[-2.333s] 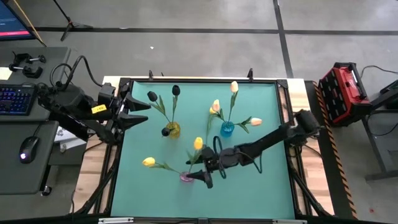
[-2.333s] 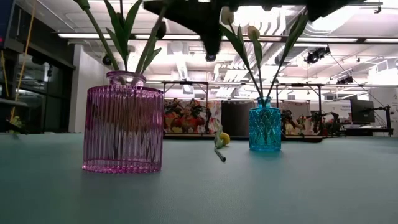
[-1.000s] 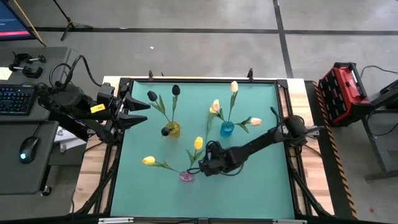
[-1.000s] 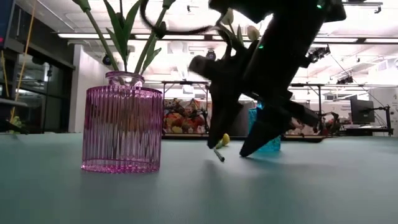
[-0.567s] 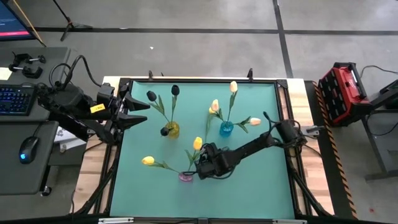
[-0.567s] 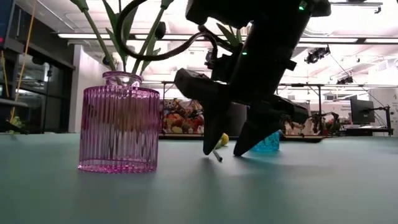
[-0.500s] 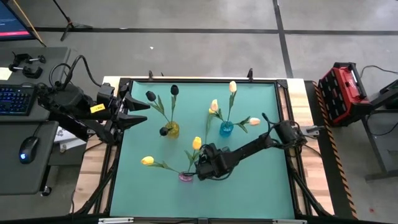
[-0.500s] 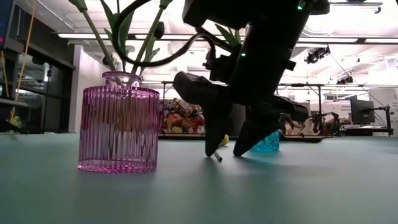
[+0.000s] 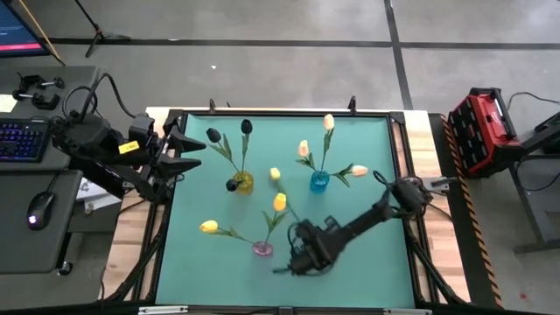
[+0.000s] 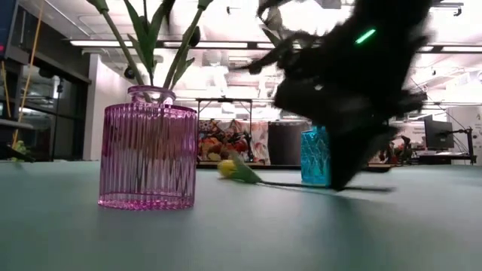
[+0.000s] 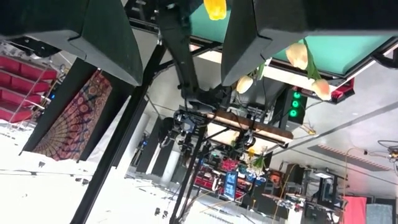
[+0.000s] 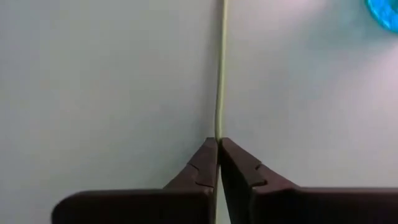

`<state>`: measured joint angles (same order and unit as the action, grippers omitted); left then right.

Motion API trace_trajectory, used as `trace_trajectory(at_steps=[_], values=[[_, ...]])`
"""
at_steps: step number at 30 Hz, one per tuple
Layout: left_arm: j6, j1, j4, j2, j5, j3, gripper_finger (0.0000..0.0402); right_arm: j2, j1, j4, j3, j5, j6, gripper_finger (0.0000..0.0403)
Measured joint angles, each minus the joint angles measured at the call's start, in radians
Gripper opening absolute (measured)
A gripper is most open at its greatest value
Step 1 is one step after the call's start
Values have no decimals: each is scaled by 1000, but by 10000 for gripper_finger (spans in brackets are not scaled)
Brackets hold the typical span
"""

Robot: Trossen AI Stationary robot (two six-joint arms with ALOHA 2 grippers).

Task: Sort flowers into vase by color
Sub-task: Put the yellow tulip flower into the purple vase

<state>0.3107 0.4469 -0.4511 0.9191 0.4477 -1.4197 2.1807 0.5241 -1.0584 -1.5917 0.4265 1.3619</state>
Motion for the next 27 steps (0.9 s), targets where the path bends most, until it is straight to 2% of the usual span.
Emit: trace_trajectory(at_steps=[4,10,15,27], values=[[0,0,0,-7,0,0,204,-22,78,-55,-10,-41,33,1],[0,0,-1,-6,0,0,204,-22,209,-157,-8,-140,192,1],[-1,0,-1,-6,0,0,204,-22,282,-196,-8,-185,256,0],[0,0,-1,-6,0,0,204,-24,286,-207,-8,-274,228,0]])
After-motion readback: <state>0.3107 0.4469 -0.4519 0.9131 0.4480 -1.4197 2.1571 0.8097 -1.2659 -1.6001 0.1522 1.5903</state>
